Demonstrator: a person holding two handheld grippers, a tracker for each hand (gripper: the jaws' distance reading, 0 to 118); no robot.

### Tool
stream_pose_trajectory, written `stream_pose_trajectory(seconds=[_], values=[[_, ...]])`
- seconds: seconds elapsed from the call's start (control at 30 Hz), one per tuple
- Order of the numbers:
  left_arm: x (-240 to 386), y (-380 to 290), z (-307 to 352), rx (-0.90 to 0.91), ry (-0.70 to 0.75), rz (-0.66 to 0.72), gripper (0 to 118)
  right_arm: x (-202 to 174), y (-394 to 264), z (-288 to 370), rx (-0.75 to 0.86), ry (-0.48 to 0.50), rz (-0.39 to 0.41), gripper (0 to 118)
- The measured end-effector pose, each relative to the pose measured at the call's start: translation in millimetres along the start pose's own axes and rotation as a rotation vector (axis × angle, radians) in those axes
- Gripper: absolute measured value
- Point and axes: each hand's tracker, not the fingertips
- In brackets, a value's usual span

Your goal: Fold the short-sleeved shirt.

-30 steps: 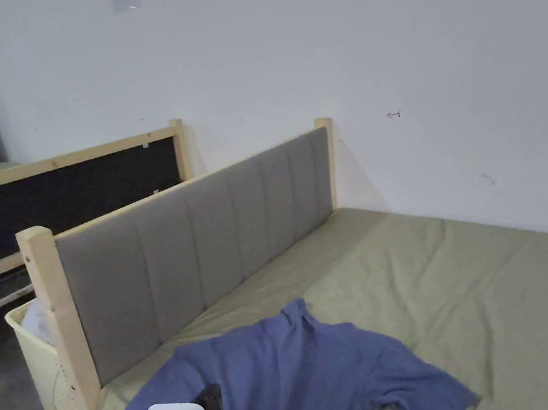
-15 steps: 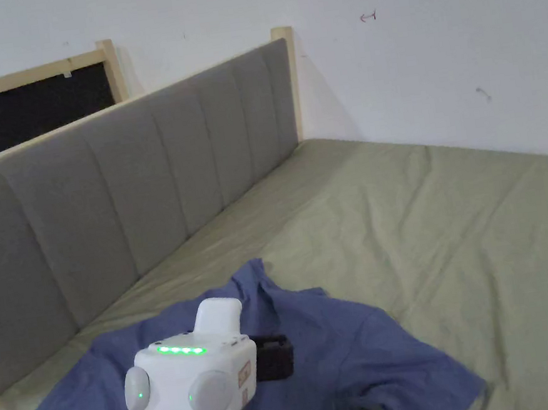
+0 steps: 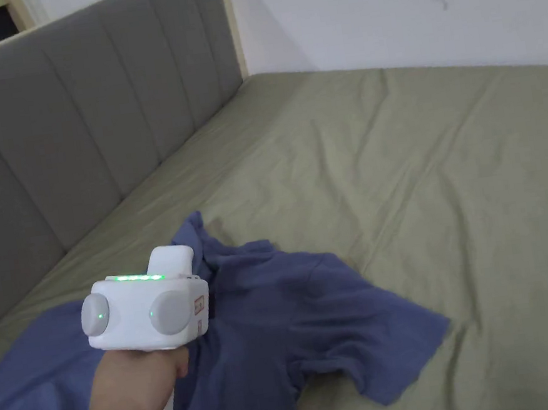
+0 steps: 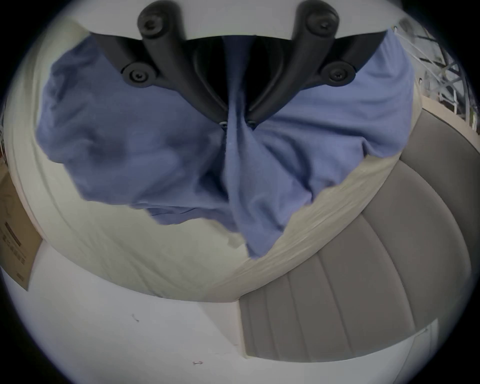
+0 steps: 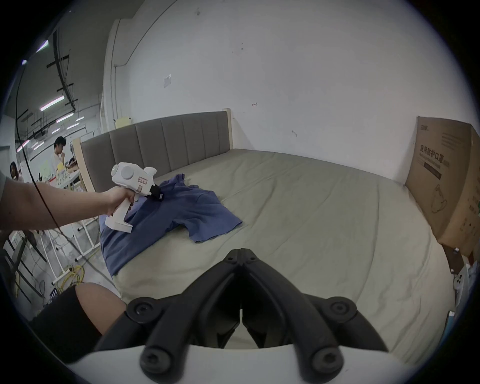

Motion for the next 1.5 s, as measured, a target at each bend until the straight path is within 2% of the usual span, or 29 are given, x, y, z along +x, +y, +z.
stream_pose_trajectory(seconds=[0.03, 0.07, 0.17, 0.2, 0.33, 0.43, 0.53, 0.67, 0.7, 0.73, 0.77, 0.8, 0.87, 0.97, 1.0, 1.03, 1.07, 1.1, 1.13, 1.2, 1.3, 1.43, 1.5], values=[[16.0, 3.8, 28.6, 0.045, -0.021, -0.031, 2, 1.0, 1.6, 9.3, 0.021, -0.004, -0.006, 0], [7.3, 22.6, 25.8, 0.037, -0.096, -0.037, 2, 1.9, 3.4, 18.7, 0.043, -0.010, -0.006, 0], [62.4, 44.9, 101.3, 0.145, -0.221, -0.198, 2, 7.2, 8.2, 54.9, 0.099, -0.036, -0.028, 0], [83.1, 44.9, 108.0, 0.172, -0.284, -0.219, 2, 9.9, 9.1, 69.2, 0.127, -0.050, -0.038, 0], [207.9, 44.1, 185.0, 0.252, -0.575, -0.352, 2, 22.5, 5.2, 131.7, 0.182, -0.110, -0.058, 0], [307.3, 39.5, 234.6, 0.296, -0.762, -0.476, 2, 32.8, -4.8, 180.4, 0.215, -0.203, -0.053, 0], [403.1, 16.0, 267.3, 0.299, -0.900, -0.570, 2, 43.3, -17.0, 223.4, 0.234, -0.278, -0.086, 0], [489.9, -19.6, 272.4, 0.197, -1.020, -0.584, 3, 53.8, -32.1, 258.6, 0.235, -0.352, -0.120, 0], [501.7, -27.6, 264.1, 0.148, -1.033, -0.569, 12, 55.6, -35.2, 263.1, 0.231, -0.366, -0.122, 0], [513.8, -38.4, 261.2, 0.099, -1.050, -0.570, 38, 57.8, -38.0, 266.9, 0.229, -0.377, -0.125, 0], [513.5, -43.1, 258.8, 0.081, -1.027, -0.548, 98, 59.5, -40.0, 268.7, 0.227, -0.382, -0.127, 0], [507.8, -47.4, 257.7, 0.052, -1.016, -0.508, 118, 61.5, -41.5, 268.1, 0.226, -0.386, -0.128, 0], [473.3, -43.6, 260.7, 0.089, -1.136, -0.402, 112, 64.9, -43.9, 266.6, 0.225, -0.386, -0.129, 0], [400.7, -39.2, 264.9, 0.216, -0.989, -0.364, 110, 69.3, -42.8, 252.3, 0.220, -0.372, -0.138, 0], [376.2, -36.5, 267.8, 0.270, -0.934, -0.333, 99, 68.9, -42.4, 247.2, 0.219, -0.367, -0.138, 0], [341.8, -36.7, 267.2, 0.323, -0.910, -0.310, 70, 67.8, -42.3, 242.2, 0.221, -0.358, -0.136, 0], [313.7, -37.6, 266.4, 0.356, -0.871, -0.293, 10, 67.2, -41.2, 236.6, 0.222, -0.346, -0.136, 0], [283.7, -41.4, 264.2, 0.389, -0.789, -0.262, 0, 66.1, -40.3, 230.8, 0.218, -0.330, -0.136, 0], [256.1, -50.3, 263.4, 0.419, -0.684, -0.221, 0, 64.7, -39.8, 225.0, 0.214, -0.317, -0.131, 0], [202.3, -57.0, 253.8, 0.356, -0.708, -0.121, 0, 61.3, -37.8, 215.0, 0.200, -0.311, -0.116, 0], [150.2, -73.3, 232.9, 0.288, -0.628, -0.010, 0, 60.9, -35.9, 206.6, 0.188, -0.291, -0.126, 0], [149.0, -66.7, 180.8, 0.224, -0.602, 0.020, 0, 65.3, -38.3, 194.3, 0.159, -0.308, -0.122, 0], [169.2, -49.8, 146.0, 0.160, -0.530, -0.032, 1, 70.8, -42.0, 189.5, 0.145, -0.310, -0.133, 0]])
